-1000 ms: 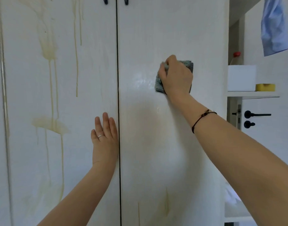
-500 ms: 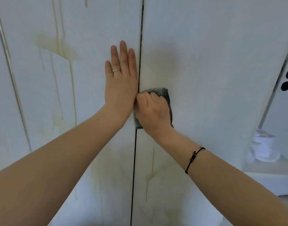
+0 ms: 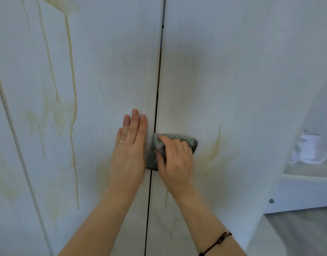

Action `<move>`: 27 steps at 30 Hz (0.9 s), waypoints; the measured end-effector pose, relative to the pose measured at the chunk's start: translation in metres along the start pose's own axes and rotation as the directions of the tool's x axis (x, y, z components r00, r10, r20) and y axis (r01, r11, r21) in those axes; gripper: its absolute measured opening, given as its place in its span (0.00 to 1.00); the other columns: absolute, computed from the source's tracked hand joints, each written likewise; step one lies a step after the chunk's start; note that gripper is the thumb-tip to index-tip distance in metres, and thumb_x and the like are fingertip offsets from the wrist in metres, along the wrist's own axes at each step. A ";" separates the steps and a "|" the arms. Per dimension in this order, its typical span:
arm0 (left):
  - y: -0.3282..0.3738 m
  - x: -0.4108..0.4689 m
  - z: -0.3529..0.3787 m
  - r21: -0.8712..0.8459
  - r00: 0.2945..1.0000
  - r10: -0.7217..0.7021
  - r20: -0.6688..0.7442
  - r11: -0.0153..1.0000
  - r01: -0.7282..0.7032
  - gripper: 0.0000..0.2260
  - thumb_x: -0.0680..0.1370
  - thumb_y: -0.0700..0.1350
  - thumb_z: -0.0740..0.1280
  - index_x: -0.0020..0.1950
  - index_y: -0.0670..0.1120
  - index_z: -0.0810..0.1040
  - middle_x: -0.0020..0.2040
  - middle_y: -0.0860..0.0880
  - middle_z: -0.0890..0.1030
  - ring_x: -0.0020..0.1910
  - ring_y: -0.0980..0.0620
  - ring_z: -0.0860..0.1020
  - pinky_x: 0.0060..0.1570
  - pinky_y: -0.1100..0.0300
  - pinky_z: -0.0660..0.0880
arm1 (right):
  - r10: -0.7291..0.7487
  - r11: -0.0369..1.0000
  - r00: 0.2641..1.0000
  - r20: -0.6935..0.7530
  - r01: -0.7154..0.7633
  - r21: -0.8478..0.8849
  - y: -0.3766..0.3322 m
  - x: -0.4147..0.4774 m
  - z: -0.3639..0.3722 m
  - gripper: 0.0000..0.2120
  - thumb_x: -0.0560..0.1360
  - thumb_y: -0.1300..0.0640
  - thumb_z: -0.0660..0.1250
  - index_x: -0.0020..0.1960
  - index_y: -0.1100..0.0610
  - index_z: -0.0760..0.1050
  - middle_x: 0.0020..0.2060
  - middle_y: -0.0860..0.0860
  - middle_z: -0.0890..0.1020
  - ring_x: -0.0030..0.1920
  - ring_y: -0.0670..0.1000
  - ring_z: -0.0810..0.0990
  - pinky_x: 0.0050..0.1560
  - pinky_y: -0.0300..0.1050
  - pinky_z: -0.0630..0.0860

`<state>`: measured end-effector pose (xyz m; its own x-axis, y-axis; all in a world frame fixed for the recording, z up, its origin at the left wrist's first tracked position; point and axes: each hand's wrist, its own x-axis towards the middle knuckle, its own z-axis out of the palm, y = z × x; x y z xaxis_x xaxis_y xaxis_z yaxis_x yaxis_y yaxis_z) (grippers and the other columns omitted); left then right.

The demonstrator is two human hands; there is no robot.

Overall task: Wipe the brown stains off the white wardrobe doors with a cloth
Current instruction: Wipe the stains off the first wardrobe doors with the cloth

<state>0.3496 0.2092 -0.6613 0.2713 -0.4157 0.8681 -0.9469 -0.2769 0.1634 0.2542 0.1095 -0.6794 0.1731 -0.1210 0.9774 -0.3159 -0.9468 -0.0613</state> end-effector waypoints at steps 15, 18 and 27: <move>0.017 0.000 0.010 -0.012 0.991 -0.135 -0.018 0.991 0.134 0.41 0.71 0.27 0.63 0.82 0.41 0.51 0.82 0.43 0.47 0.81 0.42 0.45 0.78 0.43 0.50 | -0.187 0.982 0.923 0.335 0.177 0.063 0.013 -0.066 -0.012 0.27 0.77 0.49 0.68 0.74 0.54 0.70 0.65 0.52 0.76 0.64 0.57 0.75 0.67 0.54 0.69; 0.016 -0.002 0.005 0.021 0.992 -0.123 0.012 0.992 0.122 0.41 0.71 0.27 0.62 0.82 0.40 0.50 0.82 0.43 0.46 0.81 0.42 0.44 0.78 0.42 0.51 | -0.212 0.977 0.937 0.277 0.203 0.062 0.035 -0.043 -0.031 0.29 0.75 0.55 0.68 0.75 0.56 0.69 0.65 0.55 0.77 0.64 0.58 0.75 0.72 0.54 0.66; 0.027 -0.002 0.005 0.097 0.990 -0.134 0.046 0.987 0.129 0.28 0.80 0.41 0.40 0.81 0.36 0.51 0.81 0.38 0.49 0.80 0.39 0.45 0.77 0.42 0.57 | 0.446 0.888 0.865 -0.231 -0.460 -0.005 0.091 0.011 -0.075 0.29 0.83 0.45 0.53 0.78 0.61 0.62 0.72 0.59 0.68 0.73 0.61 0.64 0.74 0.58 0.62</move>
<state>0.3246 0.1986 -0.6606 0.4032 -0.4148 0.8157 -0.8828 -0.4111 0.2273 0.1575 0.0441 -0.6593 -0.2064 -0.4585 0.8644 -0.3650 -0.7836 -0.5028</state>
